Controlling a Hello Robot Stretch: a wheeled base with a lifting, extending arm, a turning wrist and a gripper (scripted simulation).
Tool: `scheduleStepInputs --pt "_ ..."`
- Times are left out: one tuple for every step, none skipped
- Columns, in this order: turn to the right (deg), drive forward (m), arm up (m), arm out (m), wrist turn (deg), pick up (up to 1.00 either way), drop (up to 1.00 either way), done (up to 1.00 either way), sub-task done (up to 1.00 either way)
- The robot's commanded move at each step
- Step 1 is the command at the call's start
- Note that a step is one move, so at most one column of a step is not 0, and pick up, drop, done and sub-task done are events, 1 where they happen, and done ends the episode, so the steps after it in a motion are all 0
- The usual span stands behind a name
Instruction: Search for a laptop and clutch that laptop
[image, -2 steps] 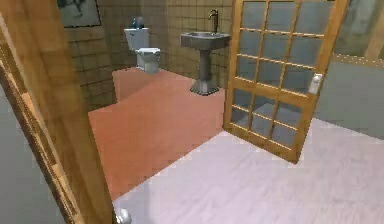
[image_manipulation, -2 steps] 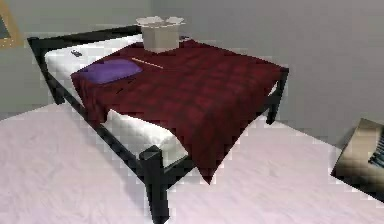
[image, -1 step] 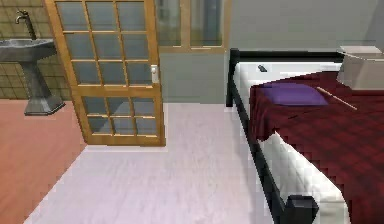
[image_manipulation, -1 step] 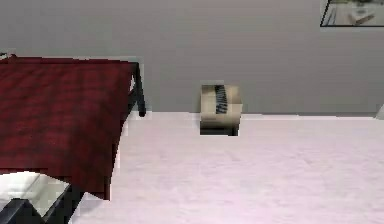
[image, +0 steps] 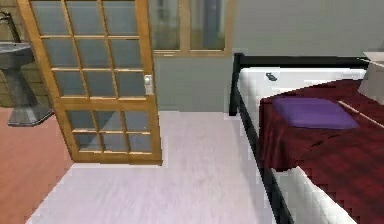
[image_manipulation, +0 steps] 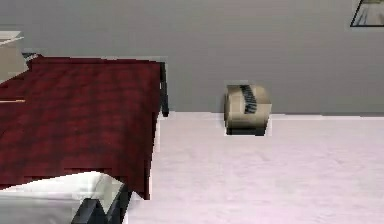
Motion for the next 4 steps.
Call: scheduleStepInputs --pt "-45.0 0.00 0.00 0.00 0.0 0.00 0.00 0.00 0.00" --pt "0.0 0.30 0.00 0.00 0.0 0.00 0.00 0.00 0.00" --pt "-39.0 0.00 0.00 0.00 0.0 0.00 0.00 0.00 0.00" --pt "0.0 1.00 0.00 0.00 0.0 0.00 0.00 0.00 0.00"
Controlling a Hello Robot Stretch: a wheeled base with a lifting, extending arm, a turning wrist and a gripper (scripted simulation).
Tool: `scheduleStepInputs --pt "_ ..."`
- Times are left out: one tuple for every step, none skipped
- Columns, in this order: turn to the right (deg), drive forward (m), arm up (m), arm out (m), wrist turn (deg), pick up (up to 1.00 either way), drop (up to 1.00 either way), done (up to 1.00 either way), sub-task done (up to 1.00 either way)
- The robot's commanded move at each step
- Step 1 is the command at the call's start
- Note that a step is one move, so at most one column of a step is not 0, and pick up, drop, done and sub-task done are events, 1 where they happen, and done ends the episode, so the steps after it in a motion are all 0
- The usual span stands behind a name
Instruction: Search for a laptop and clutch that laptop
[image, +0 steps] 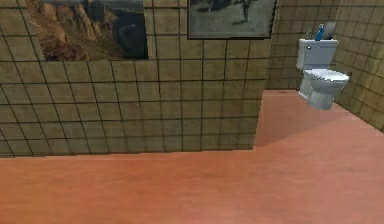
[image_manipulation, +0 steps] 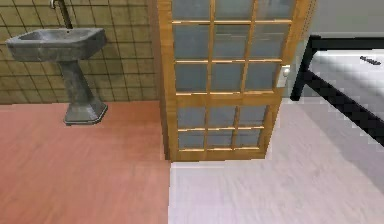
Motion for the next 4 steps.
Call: scheduleStepInputs --pt "-9.0 0.00 0.00 0.00 0.0 0.00 0.00 0.00 0.00" --pt "0.0 0.30 0.00 0.00 0.0 0.00 0.00 0.00 0.00" --pt "-18.0 0.00 0.00 0.00 0.0 0.00 0.00 0.00 0.00" --pt "0.0 0.40 0.00 0.00 0.0 0.00 0.00 0.00 0.00"
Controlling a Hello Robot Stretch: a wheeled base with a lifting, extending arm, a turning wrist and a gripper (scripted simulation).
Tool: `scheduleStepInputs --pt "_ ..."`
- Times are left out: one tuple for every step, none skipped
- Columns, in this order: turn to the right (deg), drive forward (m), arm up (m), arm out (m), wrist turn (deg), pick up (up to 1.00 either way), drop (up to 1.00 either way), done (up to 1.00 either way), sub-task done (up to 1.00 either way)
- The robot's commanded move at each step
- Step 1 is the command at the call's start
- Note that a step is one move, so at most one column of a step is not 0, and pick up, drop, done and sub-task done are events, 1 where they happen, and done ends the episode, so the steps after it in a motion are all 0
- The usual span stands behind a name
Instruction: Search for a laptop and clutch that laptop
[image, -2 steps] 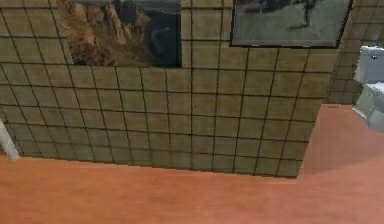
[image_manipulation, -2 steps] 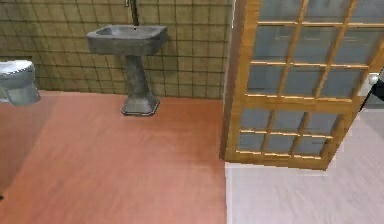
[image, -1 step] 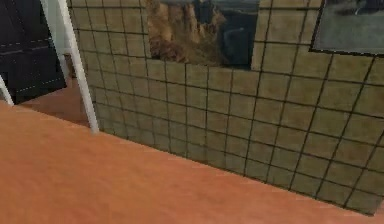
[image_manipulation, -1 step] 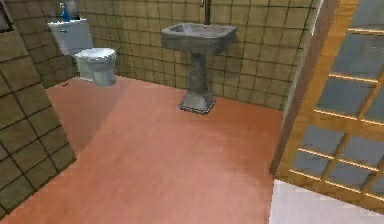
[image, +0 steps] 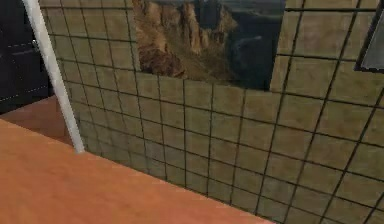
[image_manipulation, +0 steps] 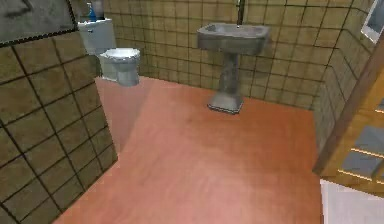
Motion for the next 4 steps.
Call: scheduleStepInputs --pt "-45.0 0.00 0.00 0.00 0.0 0.00 0.00 0.00 0.00" --pt "-9.0 0.00 0.00 0.00 0.0 0.00 0.00 0.00 0.00" --pt "0.0 1.00 0.00 0.00 0.0 0.00 0.00 0.00 0.00" --pt "-3.0 0.00 0.00 0.00 0.0 0.00 0.00 0.00 0.00"
